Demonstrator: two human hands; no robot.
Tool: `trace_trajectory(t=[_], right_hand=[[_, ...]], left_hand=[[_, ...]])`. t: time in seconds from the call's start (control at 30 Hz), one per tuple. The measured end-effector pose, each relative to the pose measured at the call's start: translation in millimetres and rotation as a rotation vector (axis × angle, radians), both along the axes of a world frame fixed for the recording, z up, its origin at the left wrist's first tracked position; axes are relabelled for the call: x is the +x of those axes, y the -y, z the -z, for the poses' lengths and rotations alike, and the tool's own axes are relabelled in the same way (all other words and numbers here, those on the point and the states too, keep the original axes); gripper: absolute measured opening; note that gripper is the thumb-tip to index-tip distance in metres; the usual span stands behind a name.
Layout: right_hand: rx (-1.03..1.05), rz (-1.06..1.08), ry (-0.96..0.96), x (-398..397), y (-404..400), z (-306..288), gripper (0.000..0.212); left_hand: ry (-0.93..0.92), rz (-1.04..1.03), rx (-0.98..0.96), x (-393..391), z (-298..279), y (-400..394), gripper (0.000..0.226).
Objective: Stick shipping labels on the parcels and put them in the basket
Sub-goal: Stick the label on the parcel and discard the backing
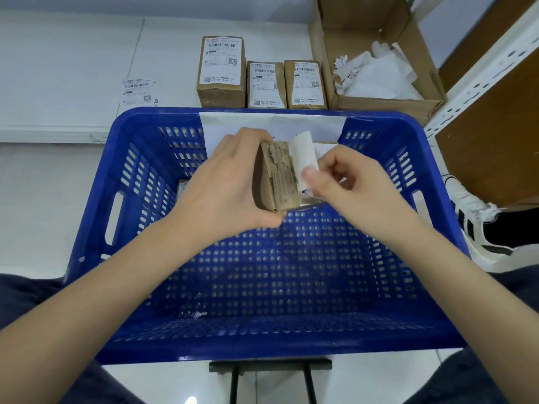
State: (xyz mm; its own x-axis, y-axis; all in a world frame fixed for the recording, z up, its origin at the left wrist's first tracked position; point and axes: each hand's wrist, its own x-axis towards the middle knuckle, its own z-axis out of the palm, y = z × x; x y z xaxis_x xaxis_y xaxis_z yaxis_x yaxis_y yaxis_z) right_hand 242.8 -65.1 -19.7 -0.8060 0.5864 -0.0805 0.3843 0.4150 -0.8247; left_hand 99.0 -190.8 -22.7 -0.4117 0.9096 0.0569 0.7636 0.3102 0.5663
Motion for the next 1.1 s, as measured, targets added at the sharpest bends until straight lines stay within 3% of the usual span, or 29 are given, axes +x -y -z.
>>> trace_trajectory(t=[0.07,0.17,0.27,0.5,1.1], right_hand=[[0.149,-0.012,0.059,-1,-2,6,0.036],[0.103,0.014,-0.01,-1,-6,7,0.022],[0.141,0.024,-0.042,1,-13,2,0.01],[0.037,-0.087,0.028,1,-20,-2,0.019],[0.12,-0.077,0.007,4,-20,1,0.018]], left_hand=[[-0.015,0.015,-0.008,-1,-1,-2,0.096],[-0.011,0.035,-0.03,-3,-3,-2,0.104],[0.007,0.051,-0.027,-3,-6,-2,0.096],[0.045,0.117,-0.027,-7,-9,-2,0.089],[0.13,0.227,-0.059,-22,-1,-2,0.089]])
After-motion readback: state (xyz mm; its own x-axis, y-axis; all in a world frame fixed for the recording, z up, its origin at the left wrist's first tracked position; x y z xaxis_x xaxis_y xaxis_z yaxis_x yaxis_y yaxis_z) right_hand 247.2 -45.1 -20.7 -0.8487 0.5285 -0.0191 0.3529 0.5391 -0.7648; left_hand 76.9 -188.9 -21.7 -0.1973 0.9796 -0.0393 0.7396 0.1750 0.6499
